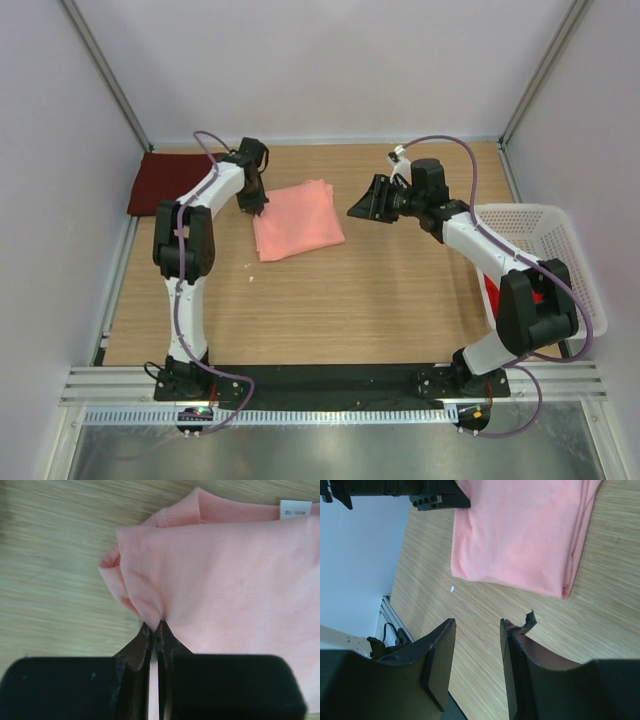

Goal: Fold and stack the t-shirts
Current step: Neatly place the folded tshirt to the corner

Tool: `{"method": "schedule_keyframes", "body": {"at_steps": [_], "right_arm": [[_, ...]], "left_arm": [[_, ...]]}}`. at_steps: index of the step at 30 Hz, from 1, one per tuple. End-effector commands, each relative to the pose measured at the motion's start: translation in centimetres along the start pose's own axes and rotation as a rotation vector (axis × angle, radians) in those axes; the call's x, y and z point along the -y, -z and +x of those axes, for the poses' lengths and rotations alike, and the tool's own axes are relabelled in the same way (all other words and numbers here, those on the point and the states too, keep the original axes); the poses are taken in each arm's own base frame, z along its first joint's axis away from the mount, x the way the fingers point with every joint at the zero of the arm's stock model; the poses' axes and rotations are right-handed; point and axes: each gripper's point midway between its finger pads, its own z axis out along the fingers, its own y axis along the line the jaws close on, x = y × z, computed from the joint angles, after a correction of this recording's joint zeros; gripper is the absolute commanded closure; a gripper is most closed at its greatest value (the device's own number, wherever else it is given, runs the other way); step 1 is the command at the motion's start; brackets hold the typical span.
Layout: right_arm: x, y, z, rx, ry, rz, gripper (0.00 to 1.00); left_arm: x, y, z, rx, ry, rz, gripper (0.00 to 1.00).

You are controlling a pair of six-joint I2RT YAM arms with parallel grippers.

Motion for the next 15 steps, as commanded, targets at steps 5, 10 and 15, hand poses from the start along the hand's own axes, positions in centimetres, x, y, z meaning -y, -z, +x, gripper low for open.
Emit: {"method": "schedule_keyframes", "body": {"at_steps": [5,10,15], "right_arm": [[-1.4,0.8,-1.3,0.052,0.054,-0.017,0.53],[-1.8,1.3,-1.7,0.070,0.067,-0.012,0.52],[-1.6,1.4,-2.1,0.085,0.085,0.005,0.53]], "left_arm": [[-3.3,6.8,-4.7,0.136,-0.065,-0.185,1.00],[-5.2,9.6,-8.2,0.221,-0.176,-0.316,1.00],[-6.7,11.1,-11.4,0.291,-0.270,-0.407,1.00]]}}
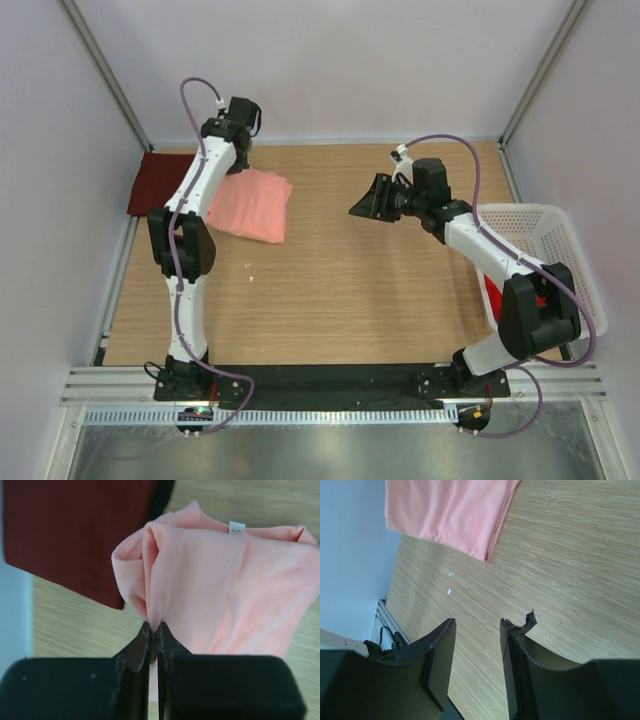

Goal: Fold and stack the t-shirts
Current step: Neatly place the folded tshirt to the corner

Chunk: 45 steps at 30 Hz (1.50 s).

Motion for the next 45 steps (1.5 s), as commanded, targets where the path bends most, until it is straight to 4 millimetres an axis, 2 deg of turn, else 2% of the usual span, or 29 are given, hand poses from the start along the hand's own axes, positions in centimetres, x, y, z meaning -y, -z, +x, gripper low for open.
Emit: {"method": "schedule_keyframes", "body": {"at_steps": [1,10,14,15,17,19,20,21,23,24,25,26,27,28,29,30,32,34,35,36,38,39,40,41,42,43,45], "right_arm": [[-1.5,1.0,-1.9,0.068,0.080,-0.010,0.52],[-0.8,0.7,-2.1,0.064,0.088,0.024,0.52],[0.0,0.7,-2.1,0.052,0.075,0.058,0.53],[0.2,0.8,-1.9,0.043,0.064,0.064,0.52],[0.6,0.7,-1.3,0.033,0.036,0.069,0.52],[0.7,0.2,-1.2,0.022,0.024,0.056,0.52],[0.8,0.1,-1.0,0.009,0.017,0.058,0.52],[0.7,0.0,-1.3,0.011,0.018,0.059,0.52],[1.1,-0.5,-1.2,0.003,-0.001,0.066,0.52],[1.3,-0.7,-0.9,-0.002,-0.010,0.062,0.52],[1.6,-1.0,-0.7,-0.007,-0.019,0.065,0.52],[2.0,-1.3,-0.5,-0.013,-0.025,0.070,0.52],[2.4,-1.5,-0.4,-0.017,-0.034,0.078,0.52],[2.5,-1.7,-0.3,-0.022,-0.038,0.081,0.52],[3.0,-2.0,0.0,-0.031,-0.048,0.093,0.52],[3.3,-2.2,0.0,-0.033,-0.050,0.100,0.52],[3.5,-2.6,0.1,-0.045,-0.054,0.098,0.52],[3.6,-2.6,0.1,-0.046,-0.053,0.098,0.52],[3.6,-2.6,0.2,-0.051,-0.050,0.099,0.52],[3.4,-2.4,0.1,-0.046,-0.044,0.095,0.52],[3.4,-2.2,-0.1,-0.045,-0.029,0.104,0.52],[3.2,-2.1,-0.4,-0.038,-0.018,0.105,0.52],[3.1,-1.9,-0.7,-0.034,-0.011,0.114,0.52],[3.3,-1.7,-0.6,-0.041,-0.006,0.130,0.52],[3.1,-1.6,-0.7,-0.037,-0.002,0.128,0.52],[3.0,-1.4,-0.8,-0.034,0.001,0.126,0.52],[3.0,-1.3,-0.8,-0.039,-0.008,0.132,0.51]], "left_arm": [[-4.3,0.2,-2.4,0.050,-0.100,-0.161,1.00],[-9.6,0.5,-7.0,0.164,-0.094,-0.234,1.00],[-10.8,1.8,-9.0,0.229,-0.144,-0.196,1.00],[-12.1,2.9,-10.1,0.270,-0.115,-0.212,1.00],[-13.8,3.7,-11.4,0.326,-0.091,-0.190,1.00],[-14.9,3.5,-12.5,0.367,-0.088,-0.209,1.00],[-15.6,3.0,-12.7,0.368,-0.101,-0.229,1.00],[-17.1,0.5,-12.3,0.337,-0.091,-0.226,1.00],[-18.9,-1.6,-12.8,0.340,-0.039,-0.263,1.00],[-21.2,-3.1,-12.3,0.320,0.006,-0.291,0.99],[-21.4,-6.6,-11.4,0.285,0.031,-0.284,0.97],[-22.3,-7.3,-11.9,0.305,0.091,-0.276,0.95],[-23.6,-9.1,-11.4,0.292,0.121,-0.263,0.91],[-23.6,-11.5,-10.4,0.262,0.132,-0.269,0.80],[-24.8,-12.0,-10.4,0.269,0.165,-0.325,0.43],[-25.6,-12.4,-10.1,0.265,0.196,-0.366,0.33],[-25.2,-13.1,-9.9,0.265,0.186,-0.363,0.29],[-24.8,-12.4,-10.1,0.275,0.178,-0.369,0.28],[-24.8,-10.8,-10.9,0.299,0.182,-0.374,0.28],[-23.3,-10.5,-10.7,0.296,0.162,-0.351,0.28],[-22.2,-9.2,-10.6,0.296,0.152,-0.335,0.27],[-21.3,-6.6,-11.6,0.335,0.153,-0.318,0.28],[-20.2,-6.8,-10.3,0.302,0.135,-0.305,0.27],[-19.8,-5.9,-10.3,0.309,0.141,-0.299,0.27],[-19.1,-3.9,-10.6,0.331,0.150,-0.281,0.27],[-18.2,-4.0,-9.1,0.295,0.166,-0.267,0.27],[-16.6,-2.7,-8.7,0.293,0.174,-0.241,0.27]]}}
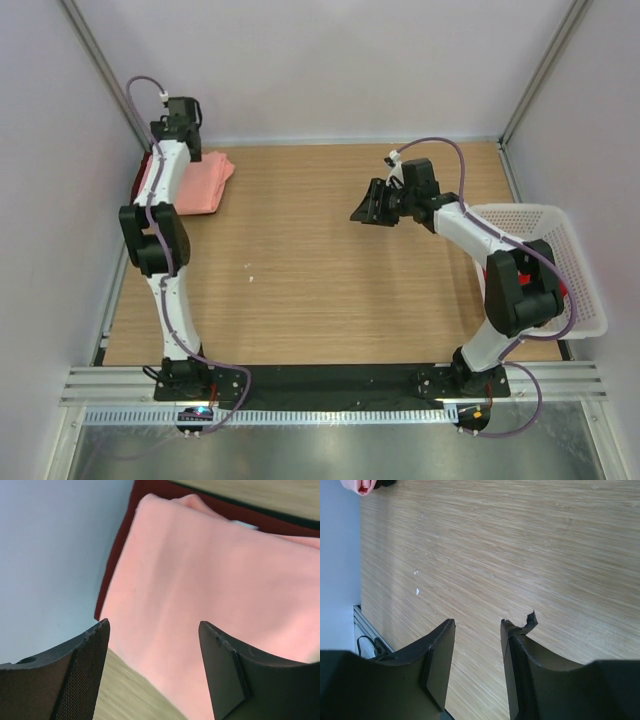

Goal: Fold and stack the t-shirts
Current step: Neatly place the folded tshirt to the corner

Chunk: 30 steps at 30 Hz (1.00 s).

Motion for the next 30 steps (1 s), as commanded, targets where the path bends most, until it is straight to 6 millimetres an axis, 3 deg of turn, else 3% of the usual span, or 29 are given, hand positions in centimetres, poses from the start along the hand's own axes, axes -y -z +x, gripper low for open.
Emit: {"method": "schedule_keyframes", "body": {"at_steps": [1,4,5,8,16,22,25,30], "right_arm": [[-1.5,1.6,-2.0,0.051,0.048,-0.005,0.51],[-1.1,2.3,-1.7,0.040,0.042,0.036,0.51],[-1.4,2.8,-1.6,0.045,0.043,0.038,0.51],[-1.6,3.8,-1.0,0.048,0.034,0.040,0.51],[-2.3,5.4,-0.8,0.079,0.030,0.034,0.52],[-2.8,5.9,-1.2,0.087,0.038,0.035,0.51],[-2.8,5.9,-1.1,0.082,0.036,0.037,0.51],[-2.7,6.5,-1.2,0.089,0.034,0.057,0.51]], "left_arm": [[-1.1,7.1,-3.7,0.099,0.152,0.052,0.27],[1.8,8.9,-2.0,0.040,0.245,0.224,0.28],[3.1,8.2,0.1,-0.006,0.260,0.257,0.29],[4.6,8.2,2.5,-0.066,0.259,0.319,0.32],[7.9,7.0,7.8,-0.244,0.251,0.401,0.54],[8.5,6.1,11.4,-0.329,0.233,0.375,0.60],[8.2,6.0,12.0,-0.352,0.219,0.353,0.60],[7.1,7.9,9.2,-0.304,0.239,0.368,0.56]]}}
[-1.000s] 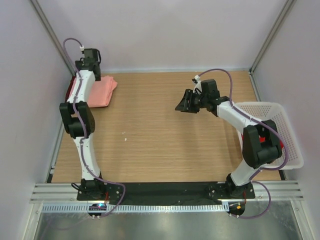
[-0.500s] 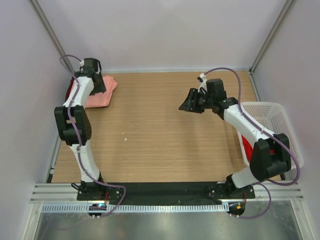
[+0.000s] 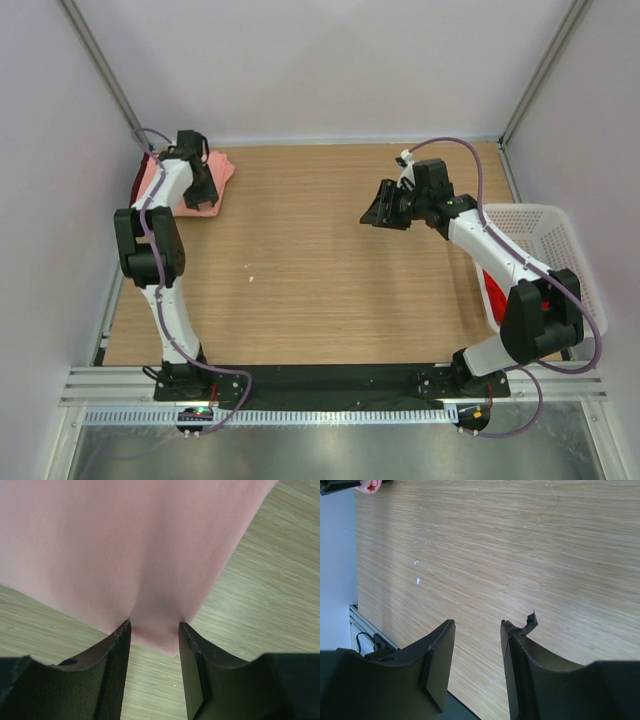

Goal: Fold and stack the t-shirts
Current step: Neatly place the folded tshirt to the corner

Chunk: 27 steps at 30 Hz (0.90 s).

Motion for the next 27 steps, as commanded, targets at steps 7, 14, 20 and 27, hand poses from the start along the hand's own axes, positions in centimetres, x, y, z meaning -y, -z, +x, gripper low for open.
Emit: {"method": "schedule_keyframes", "body": {"at_steps": [7,14,20,27], "right_arm": [[-1.3,4.2,-1.9,0.096,0.021,0.057,0.44],[-1.3,8.3,-1.3,0.155,0.029,0.128,0.00],[0.4,10.4,0.7,0.132,-0.043,0.246,0.00],[0.9,11.1,2.4,0.181,-0.026,0.220,0.00]], "left_arm": [[4.7,12.7,-2.5,0.181,-0.055,0.185,0.54],[12.0,22.3,5.6,0.225,-0.193,0.599,0.50],[14.3,29.8,11.3,0.315,-0.204,0.977,0.30],[13.3,29.6,14.6,0.276,-0.186,1.029,0.00]]}}
